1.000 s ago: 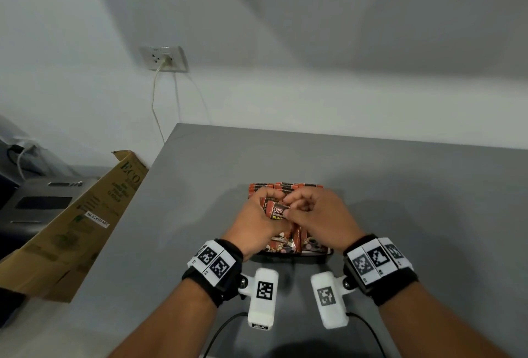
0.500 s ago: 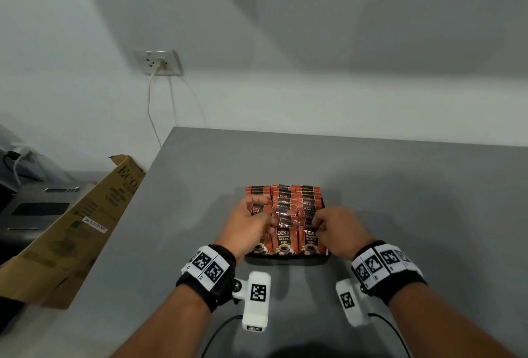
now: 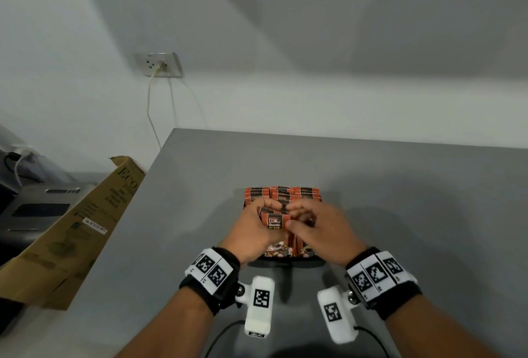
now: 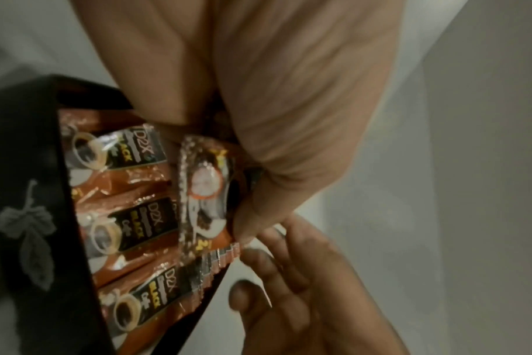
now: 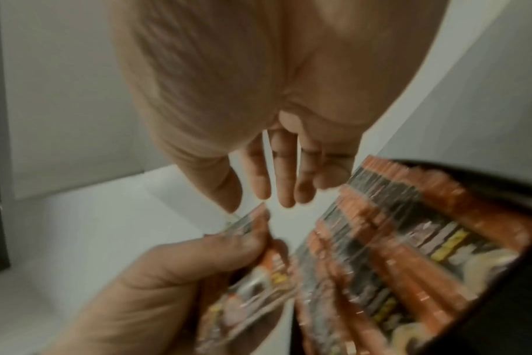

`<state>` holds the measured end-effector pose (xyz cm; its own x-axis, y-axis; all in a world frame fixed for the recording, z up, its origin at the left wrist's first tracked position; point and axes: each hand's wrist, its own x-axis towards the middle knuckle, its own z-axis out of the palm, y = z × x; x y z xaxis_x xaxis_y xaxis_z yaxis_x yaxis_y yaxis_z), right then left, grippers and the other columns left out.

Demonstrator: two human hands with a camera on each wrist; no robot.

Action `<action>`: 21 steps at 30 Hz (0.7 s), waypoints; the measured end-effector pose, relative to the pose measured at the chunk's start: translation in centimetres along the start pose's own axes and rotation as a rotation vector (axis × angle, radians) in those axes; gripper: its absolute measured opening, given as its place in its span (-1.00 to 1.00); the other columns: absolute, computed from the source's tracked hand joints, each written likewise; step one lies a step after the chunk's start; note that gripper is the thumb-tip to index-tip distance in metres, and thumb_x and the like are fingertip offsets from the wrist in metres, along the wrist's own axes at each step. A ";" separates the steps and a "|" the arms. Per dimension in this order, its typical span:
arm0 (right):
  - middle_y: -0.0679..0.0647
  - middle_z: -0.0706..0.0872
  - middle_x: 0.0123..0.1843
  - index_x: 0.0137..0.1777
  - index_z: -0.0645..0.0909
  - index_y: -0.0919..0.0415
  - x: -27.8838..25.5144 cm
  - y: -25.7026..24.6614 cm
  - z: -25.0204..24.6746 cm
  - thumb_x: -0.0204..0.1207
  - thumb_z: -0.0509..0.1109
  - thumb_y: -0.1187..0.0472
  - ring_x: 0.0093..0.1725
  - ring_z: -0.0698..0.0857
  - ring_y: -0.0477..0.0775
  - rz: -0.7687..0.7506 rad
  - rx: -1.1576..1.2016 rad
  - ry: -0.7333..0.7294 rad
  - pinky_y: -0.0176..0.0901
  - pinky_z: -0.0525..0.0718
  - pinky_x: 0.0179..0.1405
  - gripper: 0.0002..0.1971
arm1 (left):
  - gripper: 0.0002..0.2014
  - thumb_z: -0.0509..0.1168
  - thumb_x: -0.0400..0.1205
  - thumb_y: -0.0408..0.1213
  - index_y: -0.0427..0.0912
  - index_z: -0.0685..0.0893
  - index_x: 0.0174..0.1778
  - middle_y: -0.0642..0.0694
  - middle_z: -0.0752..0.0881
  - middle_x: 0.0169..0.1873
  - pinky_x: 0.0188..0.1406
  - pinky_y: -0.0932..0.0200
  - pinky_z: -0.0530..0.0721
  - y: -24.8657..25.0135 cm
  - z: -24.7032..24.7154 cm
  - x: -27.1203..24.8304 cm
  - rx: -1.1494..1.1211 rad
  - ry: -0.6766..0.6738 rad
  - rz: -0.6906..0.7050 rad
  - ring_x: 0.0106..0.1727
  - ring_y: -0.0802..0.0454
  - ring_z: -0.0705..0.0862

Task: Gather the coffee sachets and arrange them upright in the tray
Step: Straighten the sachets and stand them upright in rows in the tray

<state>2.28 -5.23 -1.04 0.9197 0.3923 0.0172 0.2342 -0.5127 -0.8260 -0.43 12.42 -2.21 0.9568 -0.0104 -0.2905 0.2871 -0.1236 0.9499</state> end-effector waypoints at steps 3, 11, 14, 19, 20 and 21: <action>-0.11 0.83 -0.19 0.04 0.77 0.07 0.4 -0.8 -0.1 0.56 0.50 0.32 -0.17 0.78 -0.26 -0.003 0.077 -0.002 -0.49 0.65 -0.11 -0.85 | -0.50 0.60 0.31 -0.48 0.00 0.64 0.09 -0.22 0.83 -0.14 -0.06 -0.34 0.73 0.4 0.2 0.1 -0.025 -0.024 0.001 -0.22 -0.27 0.78; -0.15 0.80 -0.12 -0.04 0.72 0.01 0.7 3.6 -2.3 0.55 0.44 0.37 -0.14 0.75 -0.25 0.194 -0.178 -0.090 -0.46 0.61 -0.18 -0.79 | -0.76 0.19 0.69 -0.46 -0.02 0.68 -0.02 -0.41 0.75 -0.12 -0.25 -0.21 0.72 0.1 -2.6 0.2 0.054 0.178 -0.015 -0.29 -0.14 0.63; -0.07 0.81 -0.11 -0.01 0.71 0.07 0.0 4.7 -1.3 0.57 0.39 0.40 -0.11 0.77 -0.11 0.209 -0.239 -0.113 -0.33 0.70 -0.14 -0.80 | -0.73 0.28 0.66 -0.46 0.08 0.62 0.01 -0.29 0.74 -0.28 -0.46 -0.03 0.58 -1.0 -3.1 0.1 0.235 0.140 0.035 -0.46 -0.13 0.54; -0.07 0.81 -0.12 -0.08 0.66 -0.01 -0.4 6.4 0.4 0.57 0.36 0.34 -0.16 0.76 -0.06 0.159 -0.377 -0.054 -0.09 0.79 -0.13 -0.81 | -0.80 0.32 0.68 -0.33 0.15 0.62 -0.06 0.14 0.78 -0.04 -0.11 0.25 0.74 -2.4 -3.1 -0.2 0.534 0.114 0.123 -0.07 0.05 0.77; -0.06 0.80 -0.11 -0.09 0.66 -0.01 -0.4 6.6 0.7 0.57 0.37 0.33 -0.15 0.74 -0.04 0.143 -0.399 -0.038 -0.09 0.78 -0.11 -0.82 | -0.81 0.32 0.69 -0.31 0.15 0.61 -0.05 0.18 0.75 -0.03 -0.07 0.40 0.66 -2.7 -3.1 -0.3 0.581 0.113 0.140 -0.01 0.13 0.75; -0.04 0.79 -0.10 -0.08 0.68 0.01 -0.5 6.8 0.8 0.55 0.39 0.32 -0.12 0.71 -0.02 0.127 -0.409 -0.018 -0.08 0.76 -0.09 -0.84 | -0.81 0.32 0.69 -0.30 0.16 0.61 -0.05 0.18 0.74 -0.03 -0.08 0.45 0.63 -2.9 -3.0 -0.3 0.615 0.109 0.150 -0.01 0.18 0.74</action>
<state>3.17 -8.27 -7.13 0.9443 0.3183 -0.0832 0.2287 -0.8169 -0.5295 -1.42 15.81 -4.53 0.9930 0.0256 -0.1152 0.1022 -0.6753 0.7305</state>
